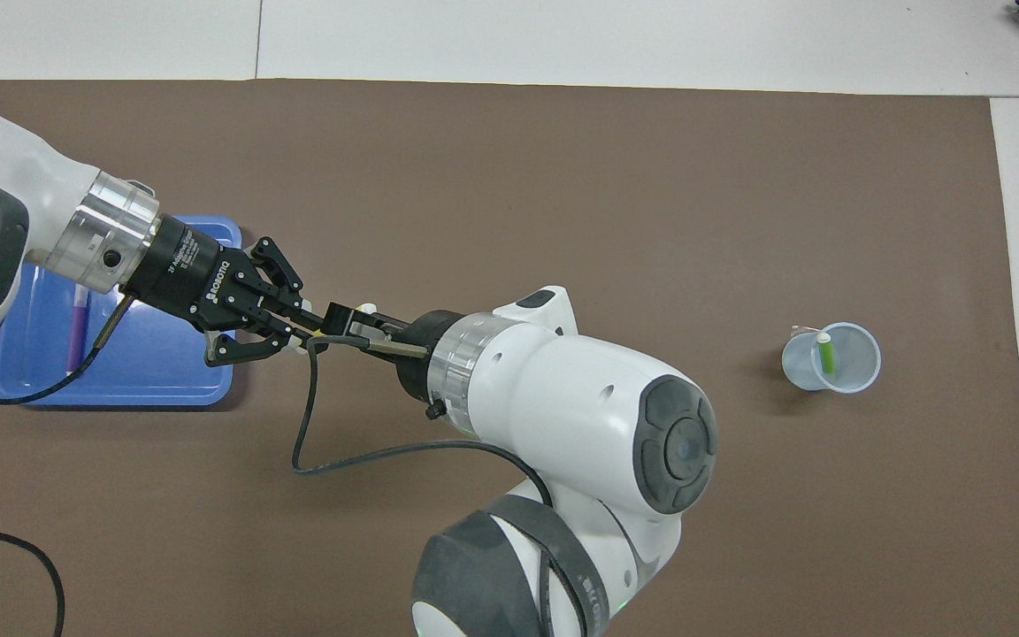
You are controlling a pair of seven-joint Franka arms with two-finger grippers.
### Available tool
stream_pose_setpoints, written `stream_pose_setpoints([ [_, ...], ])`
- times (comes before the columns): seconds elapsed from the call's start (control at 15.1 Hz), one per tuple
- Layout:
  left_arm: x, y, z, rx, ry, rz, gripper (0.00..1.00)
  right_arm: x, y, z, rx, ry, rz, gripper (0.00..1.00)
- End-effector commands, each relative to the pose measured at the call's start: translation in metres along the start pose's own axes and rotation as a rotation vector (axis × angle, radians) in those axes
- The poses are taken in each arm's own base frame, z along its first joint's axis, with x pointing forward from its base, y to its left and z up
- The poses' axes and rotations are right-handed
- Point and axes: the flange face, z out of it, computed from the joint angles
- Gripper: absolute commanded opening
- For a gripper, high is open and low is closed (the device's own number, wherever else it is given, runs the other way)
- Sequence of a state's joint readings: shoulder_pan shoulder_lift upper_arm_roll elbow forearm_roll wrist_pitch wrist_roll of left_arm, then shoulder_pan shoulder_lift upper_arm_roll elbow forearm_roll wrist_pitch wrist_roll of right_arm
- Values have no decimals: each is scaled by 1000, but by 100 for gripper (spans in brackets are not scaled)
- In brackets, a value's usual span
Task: Transfer and insert pens with both arms
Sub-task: 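Hold out the yellow pen while the right gripper reaches it, then grasp the yellow pen with the right gripper and open the left gripper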
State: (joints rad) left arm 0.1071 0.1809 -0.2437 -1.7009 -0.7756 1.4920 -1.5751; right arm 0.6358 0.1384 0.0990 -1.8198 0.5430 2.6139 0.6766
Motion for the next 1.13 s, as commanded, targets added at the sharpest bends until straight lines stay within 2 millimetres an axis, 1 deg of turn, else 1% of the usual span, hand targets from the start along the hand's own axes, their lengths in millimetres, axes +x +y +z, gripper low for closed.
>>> stream_pose_setpoints([
  [0.0,-2,-14,4,9,-16,-27,0,8,-1,0,-2,10,-18,74],
  [0.26,-7,-15,12,15,-11,-30,0,8,0,1,-6,9,-18,69],
  [0.53,-8,-15,13,15,-20,-31,0,8,3,6,-12,5,-16,52],
  [0.6,-9,-15,15,17,-18,-36,0,7,5,7,-15,4,-17,45],
  [0.73,-11,-15,18,21,-18,-34,0,7,5,7,-15,4,-29,39],
  [0.79,-11,-15,17,20,-20,-37,0,7,5,7,-16,3,-31,39],
  [0.99,-11,-15,18,20,-19,-37,0,6,4,6,-16,0,-31,61],
  [1.06,-11,-16,18,21,-19,-38,0,5,3,6,-16,-1,-32,64],
])
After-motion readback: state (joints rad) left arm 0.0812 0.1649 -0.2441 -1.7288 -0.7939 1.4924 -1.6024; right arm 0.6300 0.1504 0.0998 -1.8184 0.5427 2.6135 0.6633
